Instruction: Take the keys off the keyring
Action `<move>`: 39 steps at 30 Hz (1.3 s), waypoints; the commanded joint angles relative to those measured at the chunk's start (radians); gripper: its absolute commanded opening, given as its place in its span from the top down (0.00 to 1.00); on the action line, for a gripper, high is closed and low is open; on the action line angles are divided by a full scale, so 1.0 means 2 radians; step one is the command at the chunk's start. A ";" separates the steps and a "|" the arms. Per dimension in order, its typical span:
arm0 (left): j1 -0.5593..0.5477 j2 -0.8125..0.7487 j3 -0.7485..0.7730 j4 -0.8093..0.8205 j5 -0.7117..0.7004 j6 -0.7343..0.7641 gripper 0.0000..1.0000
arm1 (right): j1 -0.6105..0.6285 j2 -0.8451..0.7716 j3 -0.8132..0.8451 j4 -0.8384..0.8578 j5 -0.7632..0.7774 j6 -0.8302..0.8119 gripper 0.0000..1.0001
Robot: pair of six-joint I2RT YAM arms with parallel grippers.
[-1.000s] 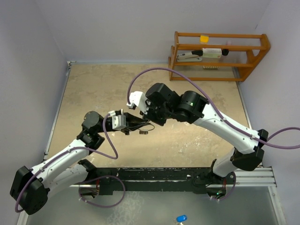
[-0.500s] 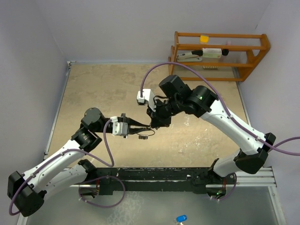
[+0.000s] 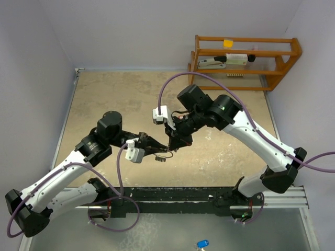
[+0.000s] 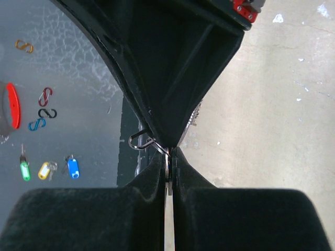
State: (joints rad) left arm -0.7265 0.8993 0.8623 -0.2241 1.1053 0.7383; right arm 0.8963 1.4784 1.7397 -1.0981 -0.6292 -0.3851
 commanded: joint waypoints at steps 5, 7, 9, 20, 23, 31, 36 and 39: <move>-0.010 0.087 0.109 -0.432 0.087 0.425 1.00 | -0.007 0.001 0.030 0.024 -0.019 -0.021 1.00; -0.010 0.110 0.128 -0.540 0.093 0.524 1.00 | -0.007 0.004 0.022 0.034 0.002 -0.009 1.00; -0.009 0.132 0.145 -0.618 0.097 0.621 1.00 | -0.008 0.009 0.013 0.042 0.021 0.001 1.00; 0.001 0.128 0.156 -0.624 0.117 0.639 1.00 | -0.043 0.010 -0.041 0.151 0.217 0.097 1.00; 0.012 0.133 0.156 -0.624 0.125 0.638 1.00 | -0.045 0.002 -0.055 0.186 0.269 0.115 1.00; 0.116 0.177 0.174 -0.624 0.141 0.618 1.00 | -0.045 -0.022 -0.057 0.235 0.367 0.125 1.00; 0.179 0.212 0.216 -0.624 0.141 0.604 1.00 | -0.045 -0.047 -0.057 0.265 0.367 0.123 1.00; 0.205 0.238 0.266 -0.624 0.141 0.575 1.00 | -0.042 -0.056 -0.053 0.275 0.366 0.123 1.00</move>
State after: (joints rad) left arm -0.3740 1.3407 1.2629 -1.4555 1.3209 1.9553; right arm 0.8032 1.4178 1.6154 -0.6373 0.0715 -0.1478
